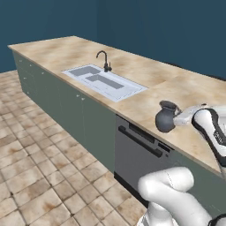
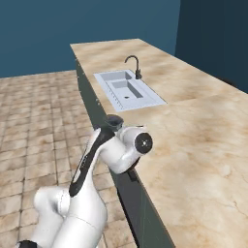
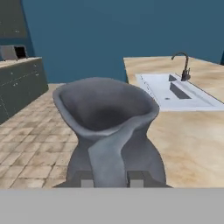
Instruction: Move the lemon wedge and potato from the top shelf to the second highest shelf to make space. Then, place the pitcher from the counter on the cleared top shelf.
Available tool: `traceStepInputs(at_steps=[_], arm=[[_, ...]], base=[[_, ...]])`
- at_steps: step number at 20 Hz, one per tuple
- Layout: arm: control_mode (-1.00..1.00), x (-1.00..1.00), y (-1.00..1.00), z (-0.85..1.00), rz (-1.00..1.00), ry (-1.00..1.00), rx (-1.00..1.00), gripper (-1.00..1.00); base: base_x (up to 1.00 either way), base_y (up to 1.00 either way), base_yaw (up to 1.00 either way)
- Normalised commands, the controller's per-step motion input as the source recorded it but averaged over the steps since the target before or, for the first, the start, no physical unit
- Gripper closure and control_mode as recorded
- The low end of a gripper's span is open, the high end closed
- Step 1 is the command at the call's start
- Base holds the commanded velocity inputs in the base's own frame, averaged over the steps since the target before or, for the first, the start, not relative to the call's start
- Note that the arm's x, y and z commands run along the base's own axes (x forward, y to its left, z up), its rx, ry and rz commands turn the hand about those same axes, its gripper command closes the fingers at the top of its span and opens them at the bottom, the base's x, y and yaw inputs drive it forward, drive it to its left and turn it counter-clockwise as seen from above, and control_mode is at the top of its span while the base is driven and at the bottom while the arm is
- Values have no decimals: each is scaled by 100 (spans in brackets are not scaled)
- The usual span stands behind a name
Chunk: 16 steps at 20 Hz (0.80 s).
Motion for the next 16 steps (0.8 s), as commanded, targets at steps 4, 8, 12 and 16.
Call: traceStepInputs(at_steps=[4,8,12,16], arm=[[-100,-12,93,57,-33,2,0,100],[-100,-8,63,73,-27,10,2,100],[-100,-28,46,73,-21,15,6,100],[-100,-67,7,63,-26,18,10,100]], base=[[0,0,0],[0,0,0],[0,0,0],[0,0,0]])
